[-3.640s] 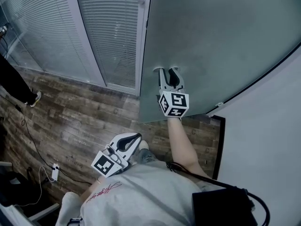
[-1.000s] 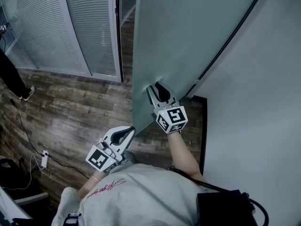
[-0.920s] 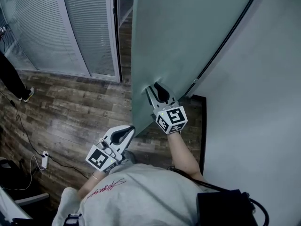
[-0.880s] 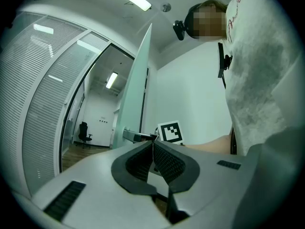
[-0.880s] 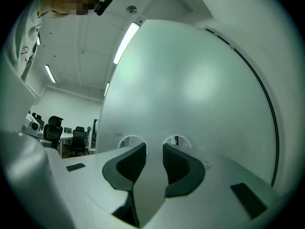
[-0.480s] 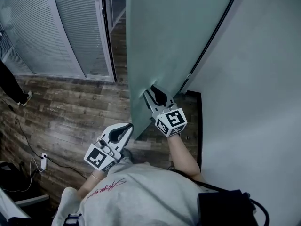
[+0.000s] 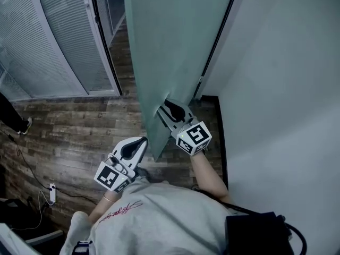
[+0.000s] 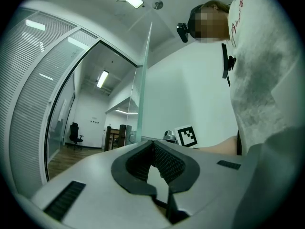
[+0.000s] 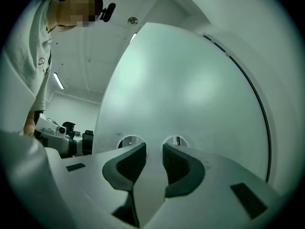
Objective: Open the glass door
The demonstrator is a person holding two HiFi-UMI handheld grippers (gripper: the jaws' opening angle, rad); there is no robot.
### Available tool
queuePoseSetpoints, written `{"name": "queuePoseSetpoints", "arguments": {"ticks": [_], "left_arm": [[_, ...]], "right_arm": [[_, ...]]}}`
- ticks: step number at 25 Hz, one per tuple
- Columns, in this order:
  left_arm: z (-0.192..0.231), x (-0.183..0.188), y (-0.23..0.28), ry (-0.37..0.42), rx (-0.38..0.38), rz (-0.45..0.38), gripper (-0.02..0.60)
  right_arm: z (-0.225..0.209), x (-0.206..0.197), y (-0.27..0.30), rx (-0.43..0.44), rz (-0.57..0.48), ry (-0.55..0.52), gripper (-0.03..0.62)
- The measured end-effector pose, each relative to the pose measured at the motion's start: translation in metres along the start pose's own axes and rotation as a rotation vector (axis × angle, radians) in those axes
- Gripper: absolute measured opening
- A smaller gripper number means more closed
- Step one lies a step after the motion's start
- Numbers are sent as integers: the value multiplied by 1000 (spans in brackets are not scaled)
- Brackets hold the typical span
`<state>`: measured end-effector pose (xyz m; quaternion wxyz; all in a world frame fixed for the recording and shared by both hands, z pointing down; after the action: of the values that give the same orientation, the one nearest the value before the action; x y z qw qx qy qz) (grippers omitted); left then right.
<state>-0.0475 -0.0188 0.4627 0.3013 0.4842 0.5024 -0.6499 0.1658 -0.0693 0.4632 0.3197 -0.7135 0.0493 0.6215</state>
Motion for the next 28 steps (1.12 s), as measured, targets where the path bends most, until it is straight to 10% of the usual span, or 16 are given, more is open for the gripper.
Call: {"name": "queuePoseSetpoints", "arguments": {"ticks": [28], "left_arm": [[-1, 20, 46, -166, -365, -1, 18]], "right_arm": [[-1, 65, -68, 102, 58, 11, 117]]}}
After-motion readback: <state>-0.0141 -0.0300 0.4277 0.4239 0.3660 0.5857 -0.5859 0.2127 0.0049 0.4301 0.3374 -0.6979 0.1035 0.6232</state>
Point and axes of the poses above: the fingertips, and each gripper's own axes: y forward along the fingers, z to its left, x out of its top, the point moved 9 cm from there along -y, backward along the fingers, and after that the axes turned 14 degrees about -z, right-handed, at the moved point
